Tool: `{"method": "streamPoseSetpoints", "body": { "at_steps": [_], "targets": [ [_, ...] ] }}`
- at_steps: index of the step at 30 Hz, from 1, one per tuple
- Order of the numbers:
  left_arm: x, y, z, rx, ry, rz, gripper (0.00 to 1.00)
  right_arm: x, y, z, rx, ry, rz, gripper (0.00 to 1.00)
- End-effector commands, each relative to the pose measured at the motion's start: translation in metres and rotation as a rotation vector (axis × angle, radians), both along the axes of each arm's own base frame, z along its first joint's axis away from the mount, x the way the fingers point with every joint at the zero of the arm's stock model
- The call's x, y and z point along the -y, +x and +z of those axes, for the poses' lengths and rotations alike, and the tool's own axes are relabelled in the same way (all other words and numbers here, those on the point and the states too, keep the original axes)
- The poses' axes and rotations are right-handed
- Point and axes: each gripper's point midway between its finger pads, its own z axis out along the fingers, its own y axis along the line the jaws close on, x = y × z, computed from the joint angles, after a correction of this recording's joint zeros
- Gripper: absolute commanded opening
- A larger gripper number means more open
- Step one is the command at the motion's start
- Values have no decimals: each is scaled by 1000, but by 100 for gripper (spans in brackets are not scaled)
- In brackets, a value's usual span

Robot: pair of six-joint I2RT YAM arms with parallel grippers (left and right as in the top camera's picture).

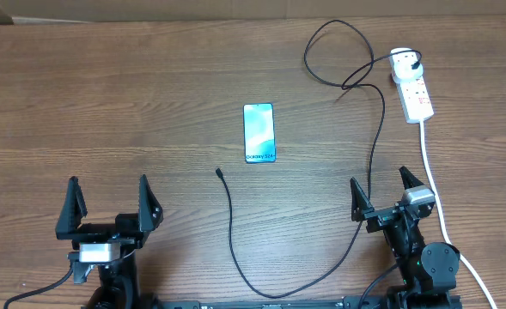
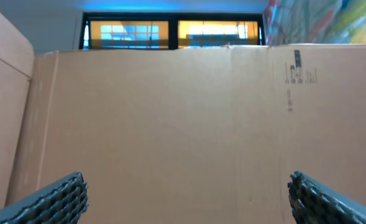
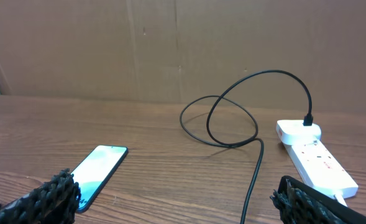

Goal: Plug charger to phone and switch on socket
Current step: 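Raise the left arm and move the left gripper over the phone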

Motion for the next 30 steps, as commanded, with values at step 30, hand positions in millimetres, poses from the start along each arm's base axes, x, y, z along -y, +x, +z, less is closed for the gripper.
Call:
{"method": "streamPoseSetpoints", "body": {
  "at_steps": [30],
  "targets": [
    [103, 184, 20, -1327, -42, -158, 100, -2, -1, -1, 5, 3, 10, 100]
  ]
}}
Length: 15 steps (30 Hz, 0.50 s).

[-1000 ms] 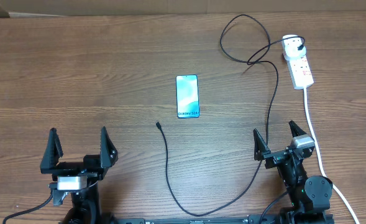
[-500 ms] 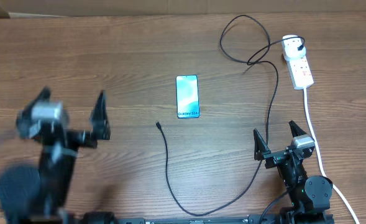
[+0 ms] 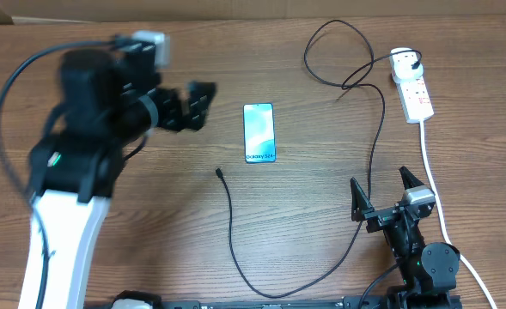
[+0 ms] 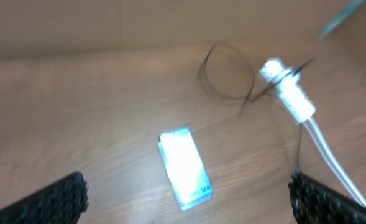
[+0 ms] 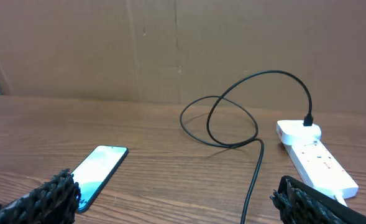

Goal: Plug charger to phone and switch on socket
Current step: 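Raise the left arm and move the left gripper over the phone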

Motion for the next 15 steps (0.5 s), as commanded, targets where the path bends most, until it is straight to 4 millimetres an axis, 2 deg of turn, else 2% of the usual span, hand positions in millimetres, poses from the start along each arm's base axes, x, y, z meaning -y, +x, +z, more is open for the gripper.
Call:
{"method": "streamPoseSetpoints", "body": {
  "at_steps": [1, 5, 7, 10, 13, 15],
  "targets": [
    [-11, 25, 3, -57, 159, 290, 100, -2, 0, -1, 5, 3, 9, 100],
    [19, 39, -22, -166, 265, 251, 100, -2, 0, -1, 5, 3, 9, 100],
    [46, 44, -40, -221, 228, 165, 100, -2, 0, -1, 5, 3, 9, 100],
    [79, 40, -64, -318, 152, 38, 100, -2, 0, -1, 5, 3, 9, 100],
    [94, 47, -82, -379, 96, 28, 100, -2, 0, -1, 5, 3, 9, 100],
    [96, 56, -96, -450, 15, 154, 100, -2, 0, -1, 5, 3, 9, 100]
  ]
}}
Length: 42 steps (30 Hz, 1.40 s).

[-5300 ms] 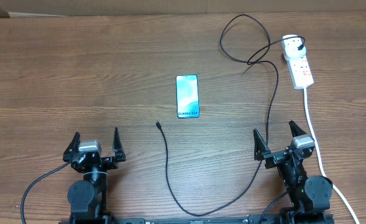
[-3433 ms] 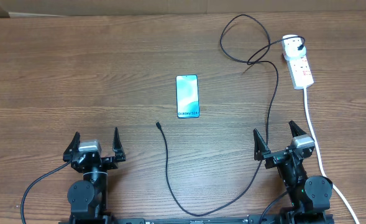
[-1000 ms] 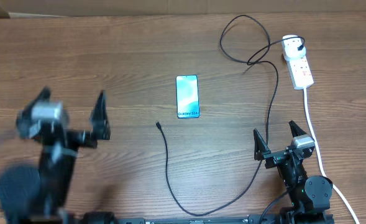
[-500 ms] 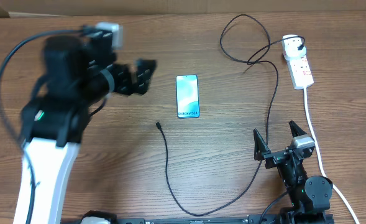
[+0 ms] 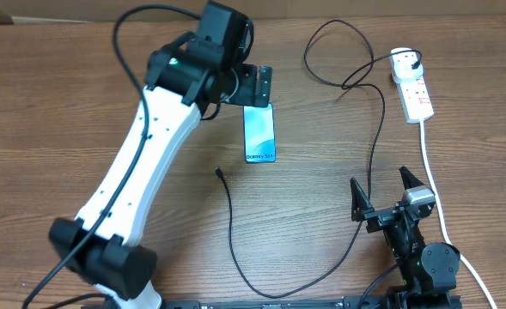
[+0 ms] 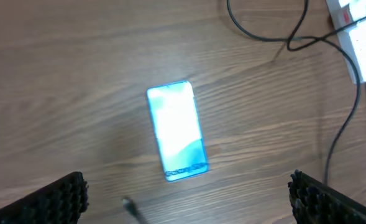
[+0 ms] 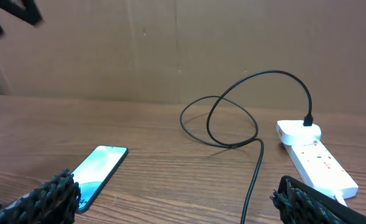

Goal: Plug charger to phone and switch on socket
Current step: 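Raise the left arm and move the left gripper over the phone, then lower the left gripper onto the phone's top edge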

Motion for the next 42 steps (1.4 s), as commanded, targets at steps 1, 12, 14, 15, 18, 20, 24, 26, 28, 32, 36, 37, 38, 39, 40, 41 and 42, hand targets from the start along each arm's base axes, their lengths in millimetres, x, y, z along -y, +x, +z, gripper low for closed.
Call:
{"method": "streamPoseSetpoints", "body": {
  "at_steps": [1, 12, 14, 15, 18, 20, 24, 26, 28, 32, 36, 37, 38, 39, 40, 41, 42],
  "targets": [
    [14, 9, -12, -92, -143, 196, 100, -2, 0, -1, 4, 3, 9, 100],
    [20, 21, -73, -229, -124, 343, 100, -2, 0, -1, 4, 3, 9, 100],
    [26, 21, -92, -280, -122, 330, 100, -2, 0, -1, 4, 3, 9, 100],
    [28, 20, -98, -297, -120, 321, 100, -2, 0, -1, 4, 3, 9, 100],
    [36, 24, -110, -296, -103, 262, 100, -2, 0, -1, 4, 3, 9, 100],
    [40, 27, -119, -286, -82, 227, 100, -2, 0, -1, 4, 3, 9, 100],
    [48, 26, -135, -298, -48, 189, 100, -2, 0, -1, 4, 3, 9, 100],
    [50, 25, -141, -297, -27, 149, 100, -2, 0, -1, 4, 3, 9, 100],
    [49, 26, -148, -292, 3, 130, 100, -2, 0, -1, 4, 3, 9, 100],
    [45, 27, -156, -296, 32, 139, 100, -2, 0, -1, 4, 3, 9, 100],
    [45, 27, -162, -304, 40, 140, 100, -2, 0, -1, 4, 3, 9, 100],
    [44, 27, -163, -306, 41, 140, 100, -2, 0, -1, 4, 3, 9, 100],
    [44, 27, -165, -310, 44, 141, 100, -2, 0, -1, 4, 3, 9, 100],
    [44, 27, -166, -312, 45, 141, 100, -2, 0, -1, 4, 3, 9, 100],
    [44, 27, -169, -316, 48, 141, 100, -2, 0, -1, 4, 3, 9, 100],
    [44, 26, -172, -323, 51, 141, 100, -2, 0, -1, 4, 3, 9, 100],
    [45, 25, -174, -327, 54, 140, 100, -2, 0, -1, 4, 3, 9, 100]
  ]
}}
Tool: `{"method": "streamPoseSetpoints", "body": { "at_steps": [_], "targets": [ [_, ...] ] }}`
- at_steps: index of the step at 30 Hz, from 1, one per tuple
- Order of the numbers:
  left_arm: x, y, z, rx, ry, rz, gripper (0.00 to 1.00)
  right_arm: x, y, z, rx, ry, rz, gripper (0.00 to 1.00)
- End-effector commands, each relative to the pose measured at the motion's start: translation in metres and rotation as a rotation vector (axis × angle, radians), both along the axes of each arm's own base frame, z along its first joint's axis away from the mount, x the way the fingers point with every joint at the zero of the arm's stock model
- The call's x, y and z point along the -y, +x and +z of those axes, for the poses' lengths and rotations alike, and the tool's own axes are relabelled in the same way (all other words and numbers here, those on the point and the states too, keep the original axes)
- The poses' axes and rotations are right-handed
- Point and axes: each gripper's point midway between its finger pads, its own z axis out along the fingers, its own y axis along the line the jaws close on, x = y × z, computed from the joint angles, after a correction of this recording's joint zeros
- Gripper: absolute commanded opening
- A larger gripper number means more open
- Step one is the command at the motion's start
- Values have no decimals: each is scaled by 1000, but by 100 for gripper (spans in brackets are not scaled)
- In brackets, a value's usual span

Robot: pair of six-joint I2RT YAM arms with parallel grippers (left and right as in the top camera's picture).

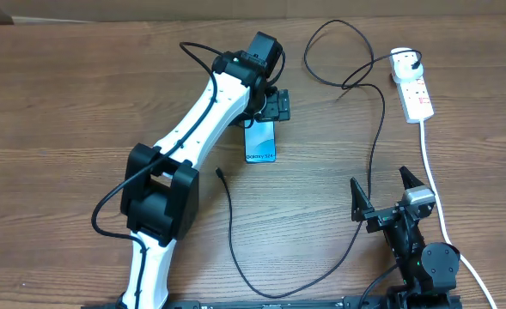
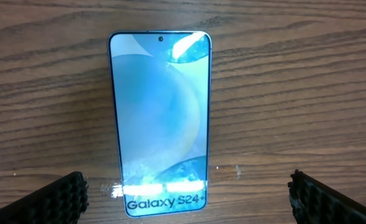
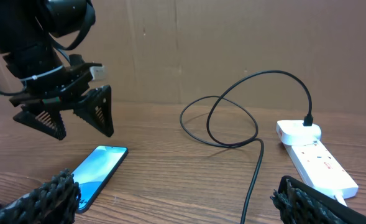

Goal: Plug charger to phone and switch on socket
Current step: 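Lower the left gripper onto the phone's top edge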

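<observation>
The phone (image 1: 259, 146) lies face up mid-table, its screen lit; the left wrist view shows it (image 2: 161, 118) close below. My left gripper (image 1: 268, 106) hangs open over the phone's far end, a finger on either side and apart from it (image 2: 186, 200); the right wrist view shows it (image 3: 83, 132) just above the phone (image 3: 96, 168). The black charger cable's free plug (image 1: 219, 172) lies near the phone's near end. The cable (image 1: 374, 146) loops round to the adapter (image 1: 405, 58) in the white power strip (image 1: 417, 96). My right gripper (image 1: 381, 190) is open and empty at the front right.
The strip's white lead (image 1: 437, 206) passes close by the right arm's base. The black cable loops at the back (image 3: 220, 118) and runs along the table (image 3: 254, 168) between my right fingers. A cardboard wall (image 3: 232, 43) stands behind the table.
My left gripper was higher, above the phone's far end; it is now low over the phone, which fills its wrist view. The right arm, phone and cable are as before.
My left gripper stood open at the front left, its camera facing the cardboard. Then it was out over the table left of the phone, then above the phone's far end, and is now close over it. The right arm stayed put throughout.
</observation>
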Motion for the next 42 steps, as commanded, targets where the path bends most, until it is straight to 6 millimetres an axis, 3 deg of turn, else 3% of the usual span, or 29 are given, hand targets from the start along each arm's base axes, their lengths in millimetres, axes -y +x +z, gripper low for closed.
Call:
{"method": "streamPoseSetpoints", "body": {
  "at_steps": [1, 4, 13, 42],
  "targets": [
    [2, 4, -10, -2, 24, -20, 100, -2, 0, -2, 4, 3, 9, 100],
    [3, -2, -28, -41, 49, -29, 100, -2, 0, -2, 4, 3, 9, 100],
    [1, -2, -51, -53, 112, -33, 100, -2, 0, -2, 4, 3, 9, 100],
    [-1, 1, -57, -30, 140, -30, 100, -2, 0, -2, 4, 3, 9, 100]
  ]
}}
